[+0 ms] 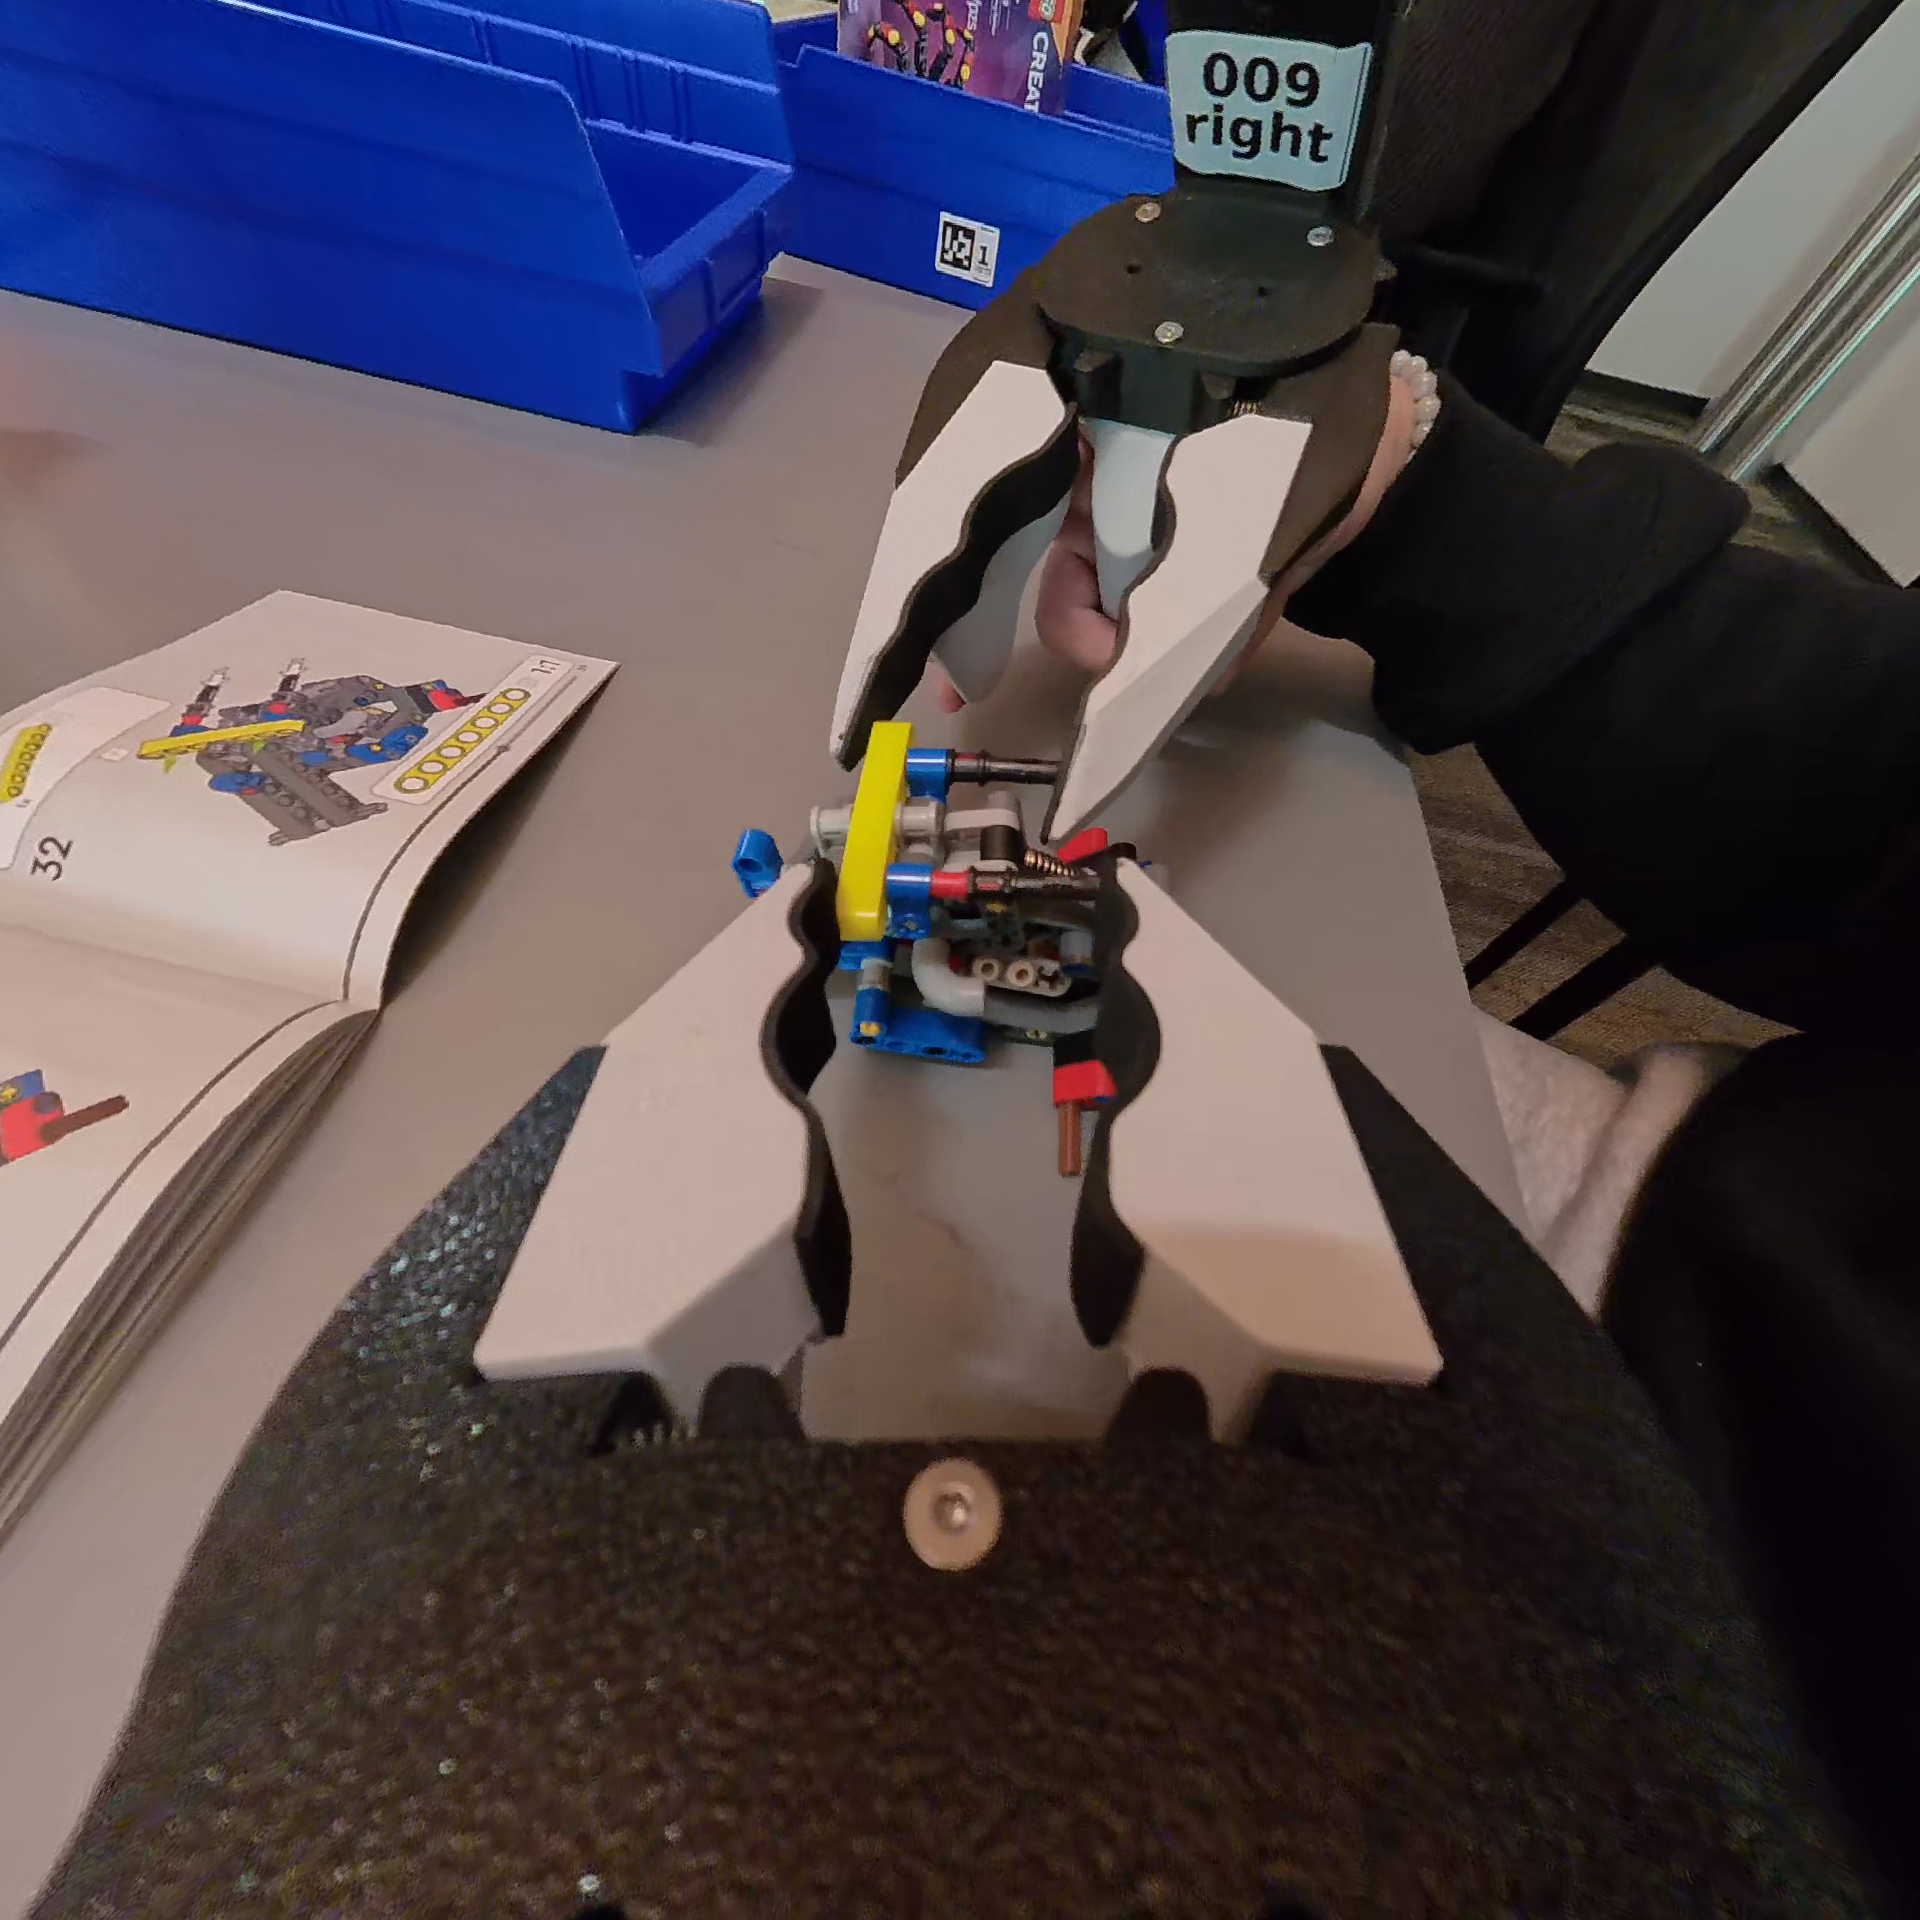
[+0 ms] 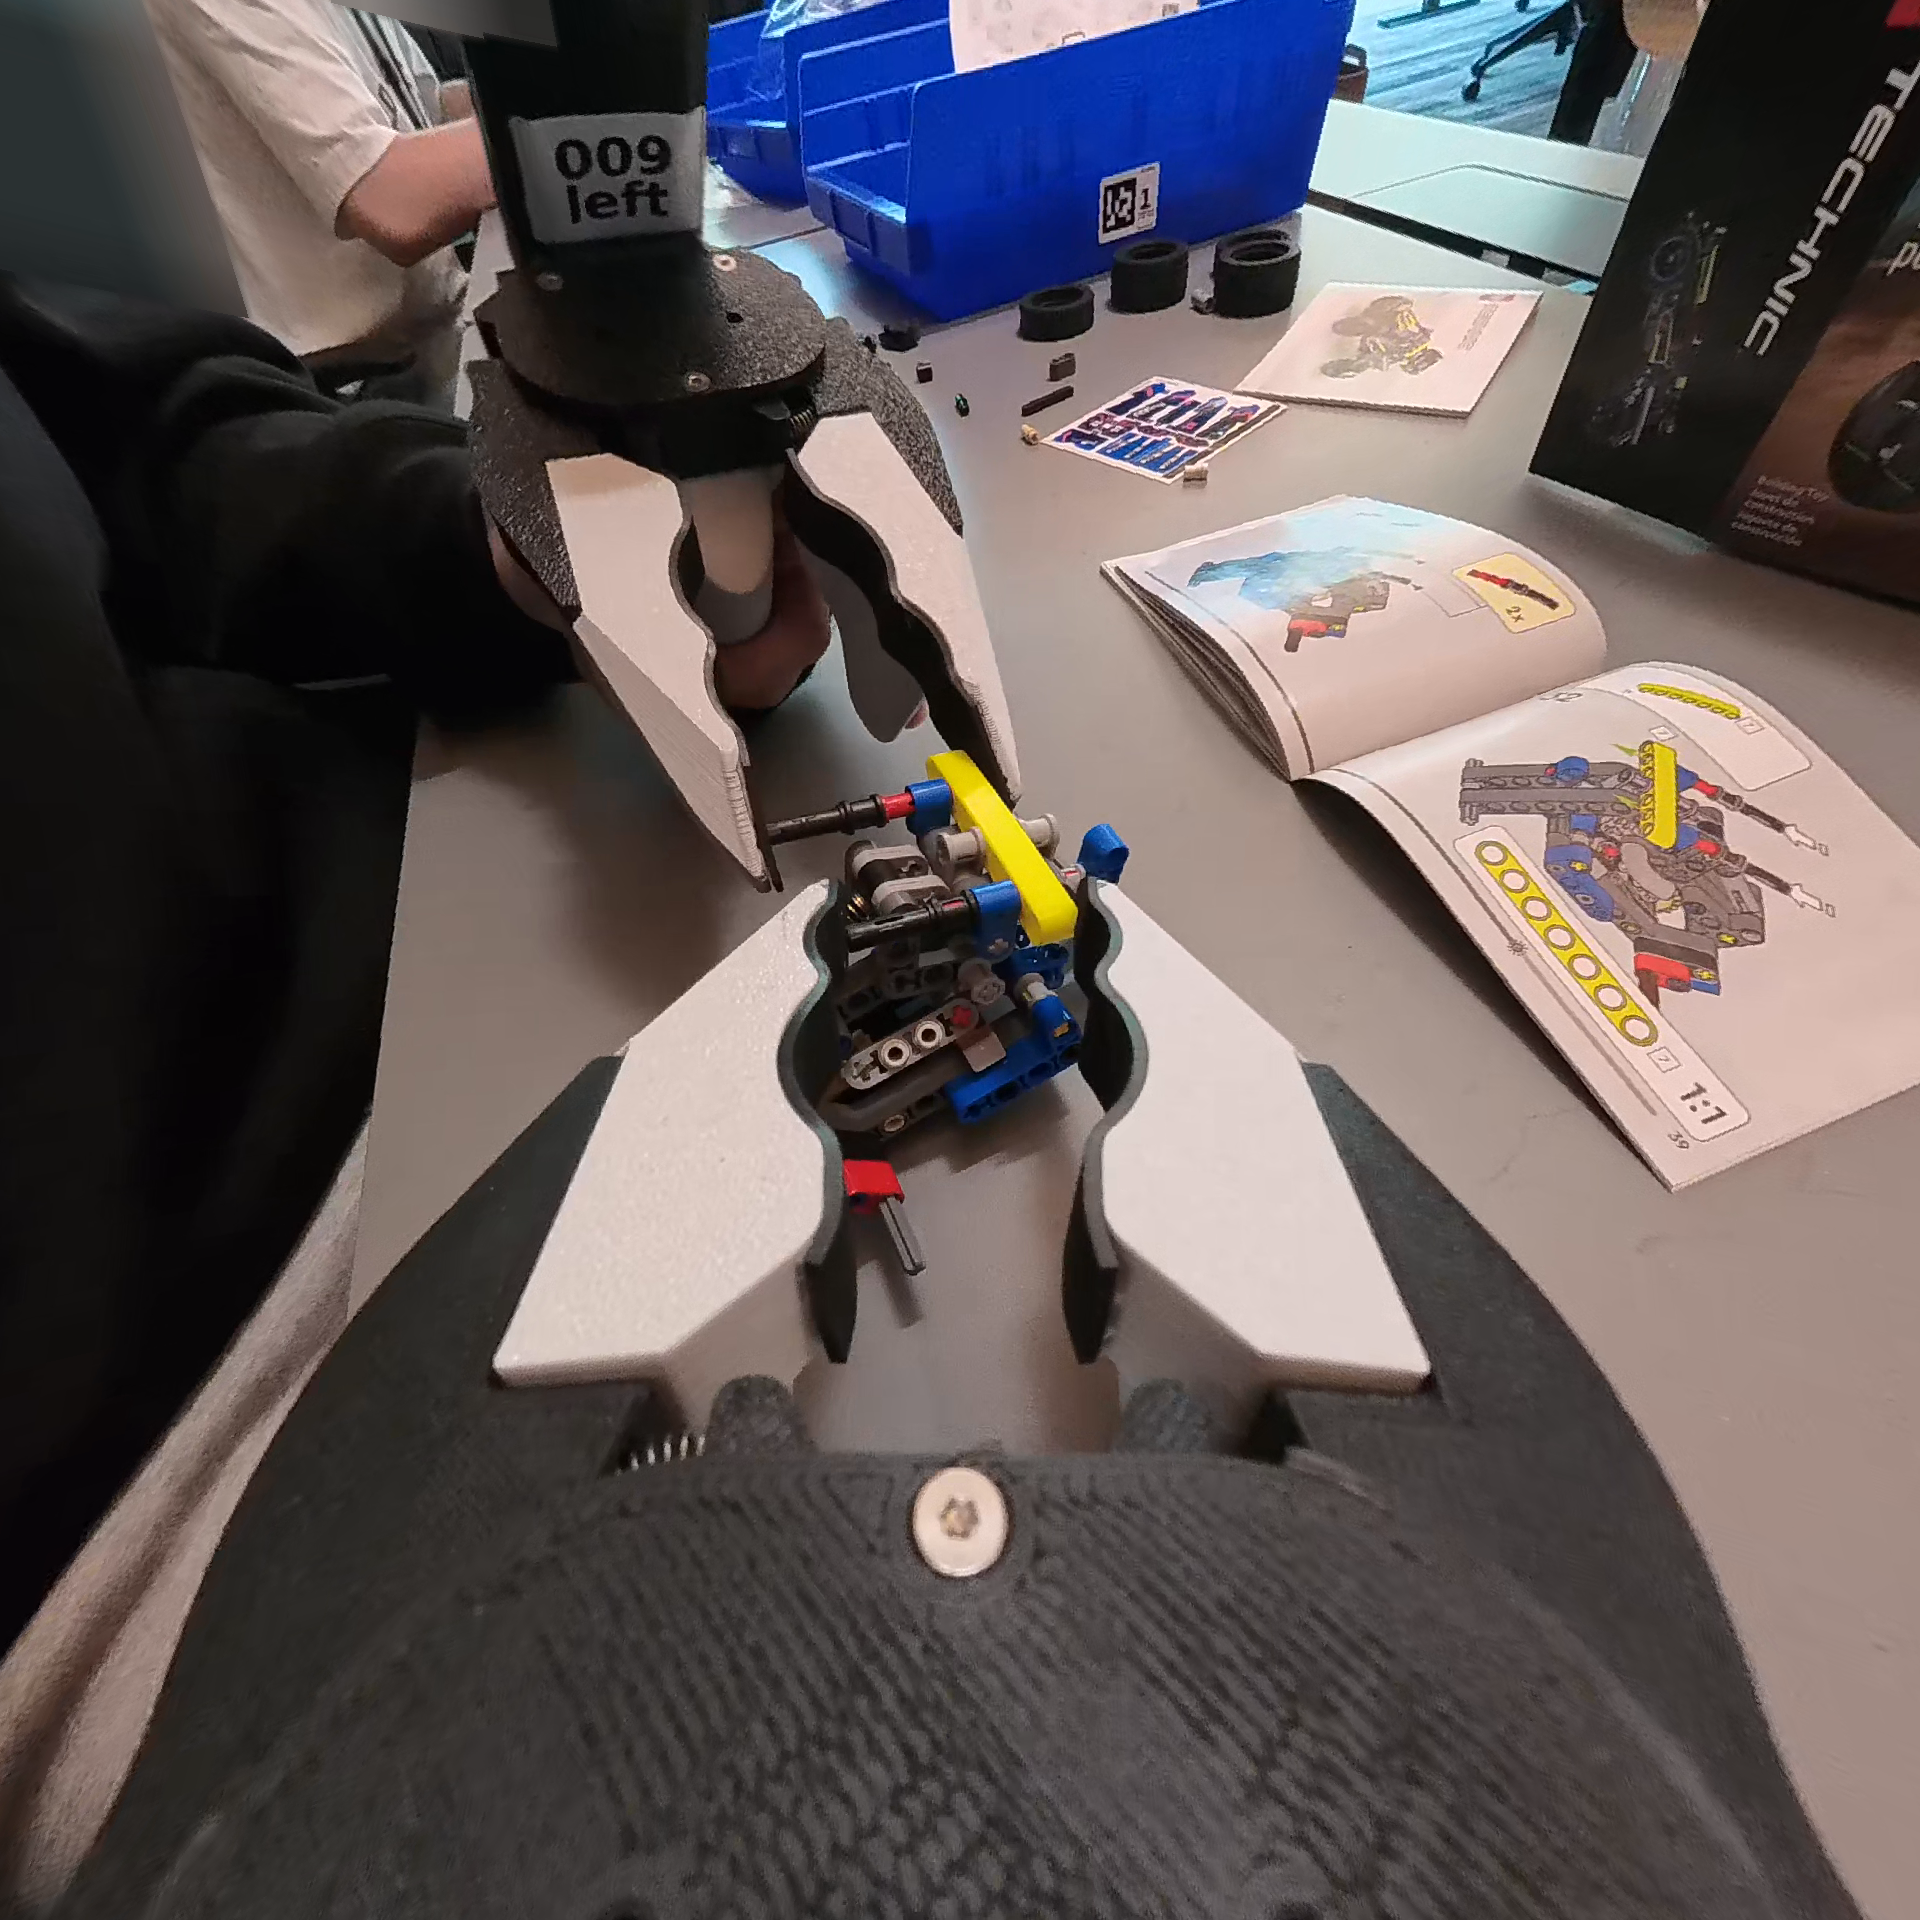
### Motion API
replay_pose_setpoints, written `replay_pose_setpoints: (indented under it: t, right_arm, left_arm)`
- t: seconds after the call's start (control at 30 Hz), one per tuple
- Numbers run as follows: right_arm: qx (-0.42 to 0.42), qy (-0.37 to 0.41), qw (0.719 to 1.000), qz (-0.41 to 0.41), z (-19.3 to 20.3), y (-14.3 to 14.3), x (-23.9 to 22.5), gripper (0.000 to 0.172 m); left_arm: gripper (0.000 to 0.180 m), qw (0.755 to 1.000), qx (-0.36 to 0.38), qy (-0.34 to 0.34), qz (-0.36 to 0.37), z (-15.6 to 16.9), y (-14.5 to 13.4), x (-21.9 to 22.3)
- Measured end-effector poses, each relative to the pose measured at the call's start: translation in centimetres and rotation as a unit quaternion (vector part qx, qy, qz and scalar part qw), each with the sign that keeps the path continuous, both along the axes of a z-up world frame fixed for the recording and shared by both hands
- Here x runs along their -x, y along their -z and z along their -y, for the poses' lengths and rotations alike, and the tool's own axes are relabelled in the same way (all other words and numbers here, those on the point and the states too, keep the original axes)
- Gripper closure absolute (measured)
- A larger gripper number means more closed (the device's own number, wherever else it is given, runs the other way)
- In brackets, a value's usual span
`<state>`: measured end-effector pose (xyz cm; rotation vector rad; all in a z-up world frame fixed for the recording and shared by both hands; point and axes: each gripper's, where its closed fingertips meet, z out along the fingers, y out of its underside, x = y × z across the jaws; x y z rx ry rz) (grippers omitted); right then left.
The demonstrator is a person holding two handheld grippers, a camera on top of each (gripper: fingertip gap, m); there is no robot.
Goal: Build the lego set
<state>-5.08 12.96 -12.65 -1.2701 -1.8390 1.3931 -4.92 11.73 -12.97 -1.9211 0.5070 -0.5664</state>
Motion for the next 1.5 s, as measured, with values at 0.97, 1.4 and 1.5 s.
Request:
replay_pose_setpoints:
  t: [0.97,1.4,1.5]
  right_arm:
    - [-0.001,0.004,1.000,-0.006,0.1,-0.1,0.2,0.131]
    - [-0.021,0.007,1.000,-0.011,0.3,0.0,0.3,0.131]
    - [-0.023,0.007,1.000,-0.013,0.2,-0.1,0.3,0.131]
  left_arm:
    - [0.120,0.996,0.091,-0.003,-0.023,0.1,1.5,0.2]
    - [0.126,0.955,0.228,0.090,-0.168,0.8,1.9,0.6]
    - [0.126,0.935,0.262,0.113,-0.210,0.9,2.5,0.6]
